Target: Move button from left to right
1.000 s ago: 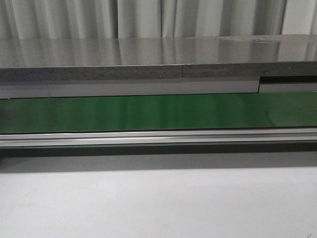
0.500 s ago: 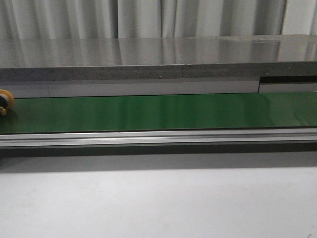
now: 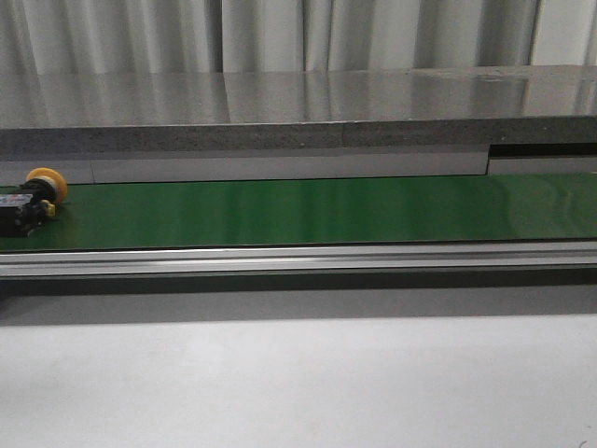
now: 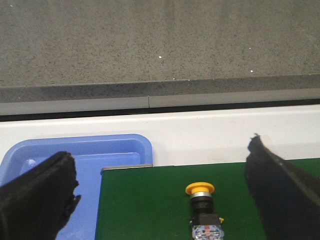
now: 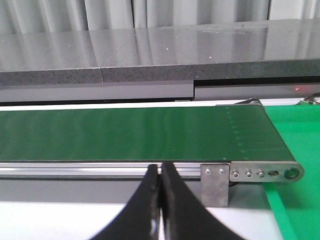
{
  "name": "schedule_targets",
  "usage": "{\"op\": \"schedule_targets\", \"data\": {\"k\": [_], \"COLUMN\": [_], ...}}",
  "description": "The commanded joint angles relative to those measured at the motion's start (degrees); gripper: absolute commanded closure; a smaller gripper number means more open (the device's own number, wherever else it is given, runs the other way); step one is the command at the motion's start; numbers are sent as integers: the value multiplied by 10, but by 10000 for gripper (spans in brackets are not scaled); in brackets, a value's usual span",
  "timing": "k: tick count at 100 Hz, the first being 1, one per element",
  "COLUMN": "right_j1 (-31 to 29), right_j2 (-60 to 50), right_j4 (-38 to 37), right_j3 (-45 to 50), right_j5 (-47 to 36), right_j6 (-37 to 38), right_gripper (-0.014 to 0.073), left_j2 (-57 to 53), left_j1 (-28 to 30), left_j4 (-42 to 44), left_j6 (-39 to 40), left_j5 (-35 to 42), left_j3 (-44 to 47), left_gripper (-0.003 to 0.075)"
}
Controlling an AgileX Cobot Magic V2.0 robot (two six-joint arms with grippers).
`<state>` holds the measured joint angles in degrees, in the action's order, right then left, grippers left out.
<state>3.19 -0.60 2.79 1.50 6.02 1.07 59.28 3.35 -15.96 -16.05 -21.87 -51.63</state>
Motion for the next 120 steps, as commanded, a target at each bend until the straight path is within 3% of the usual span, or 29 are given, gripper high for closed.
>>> {"op": "schedule_targets", "data": {"k": [1,15,33,52,75,87,113,120], "right_j1": [1,1,1,1,1,1,1,1], "right_j2": [-11,-11,-11,-11,-11,-11,-11,-11], "right_j4": [-8,-8,-8,-8,-8,-8,-8,-8], "right_j3": [-9,-9,-9,-9,-9,-9,-9,-9], "right_j5": [-49,-49,-49,-49,-49,-49,-49,-49], "right_j6": [-1,-1,-1,-1,-1,-1,-1,-1], "right_gripper": [660,660,660,660,660,660,660,660], "left_j2": [-66,-168,-303,-388,-400,-400,-400,-400], "left_j1": [-5,-5,-5,-5,-5,-5,-5,-5], "left_j4": [-11,-11,-26,-26,-26,-26,-26,-25], "left_j6": [-1,-1,-1,-1,-1,-1,-1,-1], "left_j5": [97,167,203,203,199,202,202,200], "left_j3": [55,174,282,333,349,349,349,349], "left_gripper": [62,62,62,62,78,197,683,740]}}
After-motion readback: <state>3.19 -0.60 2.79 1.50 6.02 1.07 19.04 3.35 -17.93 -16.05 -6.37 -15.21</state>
